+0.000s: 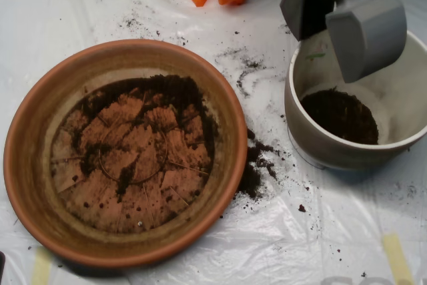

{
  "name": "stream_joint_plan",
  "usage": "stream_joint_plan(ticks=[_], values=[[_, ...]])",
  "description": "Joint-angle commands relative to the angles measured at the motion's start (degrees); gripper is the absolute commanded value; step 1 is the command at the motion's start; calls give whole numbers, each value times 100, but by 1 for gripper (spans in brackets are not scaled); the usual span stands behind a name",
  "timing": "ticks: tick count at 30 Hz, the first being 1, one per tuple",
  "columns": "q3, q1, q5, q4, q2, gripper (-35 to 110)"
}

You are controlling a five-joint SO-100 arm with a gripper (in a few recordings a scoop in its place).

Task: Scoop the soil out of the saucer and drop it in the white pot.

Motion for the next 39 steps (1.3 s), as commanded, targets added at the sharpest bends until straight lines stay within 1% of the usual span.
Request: stream_joint_plan(ticks=[1,5,9,13,18,22,27,31,34,39], values=[[-1248,343,352,422,211,33],[-1547,1222,624,545,158,35],[-1125,2092,545,422,123,36],[-105,2874,369,-105,387,35],[1670,3472,26,-1002,1063,35],[2672,3929,-88,-1529,1301,35],[3656,4201,-299,-1978,1406,35],[4307,4245,-844,-2522,1494,32],[4395,4289,-1213,-2470,1354,29],[4808,4148,-1547,-2329,1318,28]])
